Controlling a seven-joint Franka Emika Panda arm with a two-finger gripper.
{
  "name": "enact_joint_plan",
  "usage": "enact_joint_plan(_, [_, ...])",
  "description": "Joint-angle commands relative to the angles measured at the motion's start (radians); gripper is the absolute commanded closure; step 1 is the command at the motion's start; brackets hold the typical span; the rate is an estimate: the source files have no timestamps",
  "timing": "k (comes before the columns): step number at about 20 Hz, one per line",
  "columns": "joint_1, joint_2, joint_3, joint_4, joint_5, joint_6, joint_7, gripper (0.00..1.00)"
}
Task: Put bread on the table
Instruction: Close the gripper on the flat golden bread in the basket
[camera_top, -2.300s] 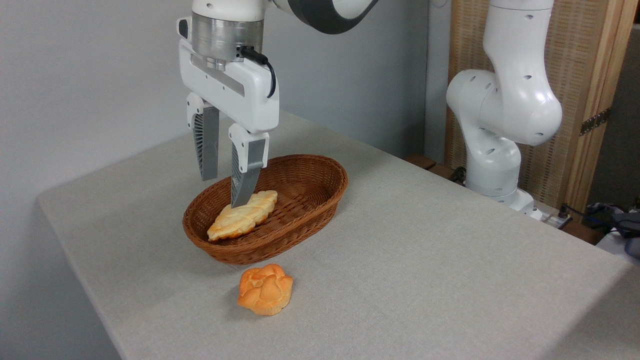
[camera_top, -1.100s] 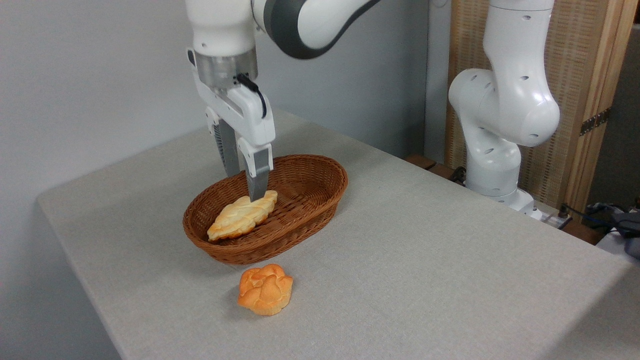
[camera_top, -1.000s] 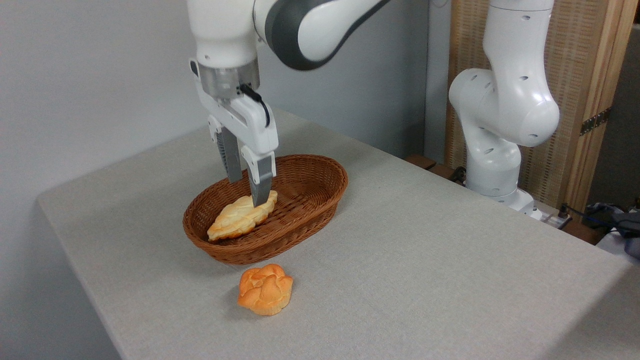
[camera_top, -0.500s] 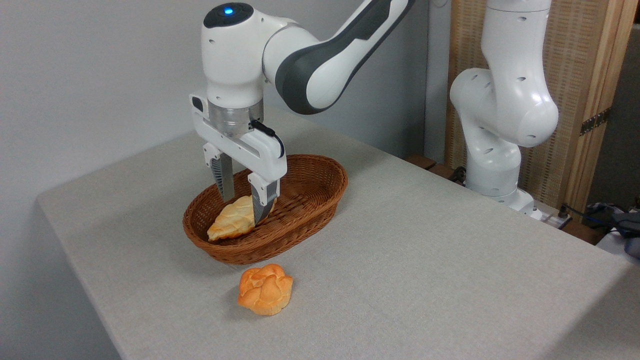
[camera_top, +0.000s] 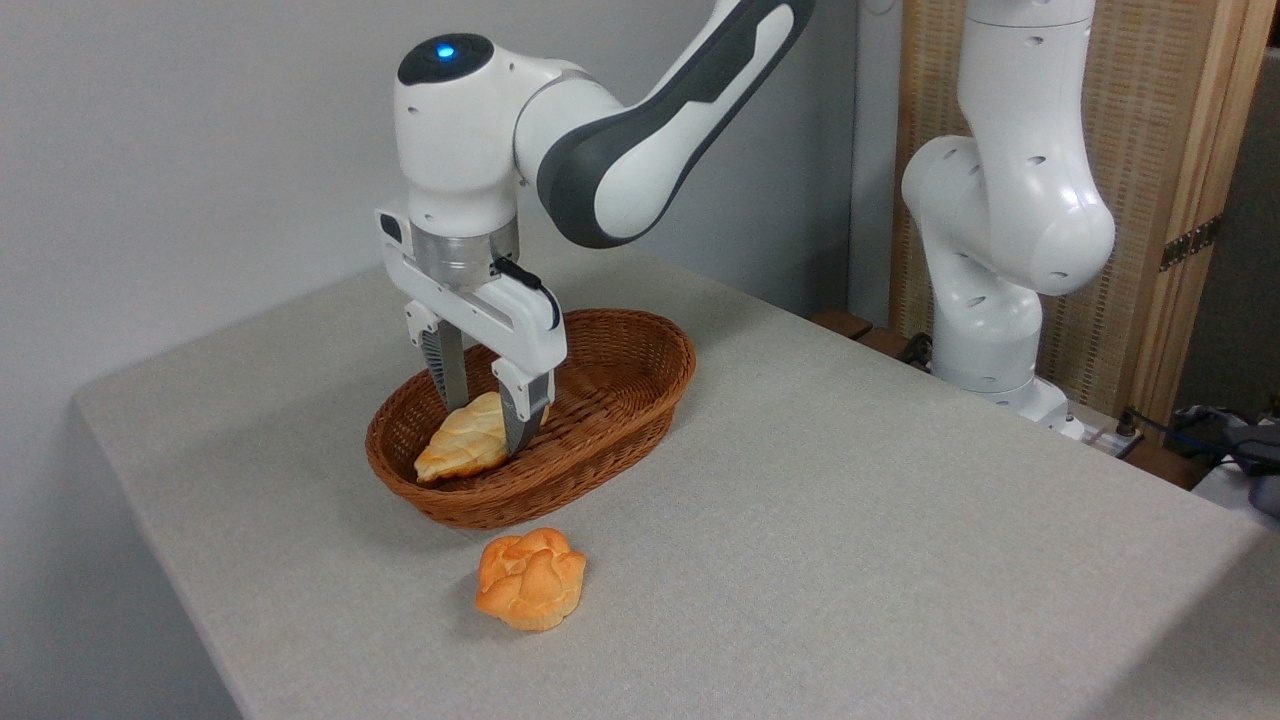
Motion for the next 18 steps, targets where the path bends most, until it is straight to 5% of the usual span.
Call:
enact_joint_plan(1, [-0.016,-0.001,0.002,-0.009,-0.007,0.042,-0.008,0.00])
enact_joint_plan(4, [-0.023,0.007,-0.003,-0.009,0.044,0.040,-0.006,0.04])
enact_joint_plan(7, [-0.026,0.007,-0.004,-0.009,0.078,0.040,-0.005,0.46])
enact_joint_plan(9, [-0.026,0.005,-0.004,-0.008,0.078,0.040,0.000,0.65])
enact_joint_plan(18, [-0.026,0.004,-0.004,-0.008,0.078,0.038,0.009,0.65])
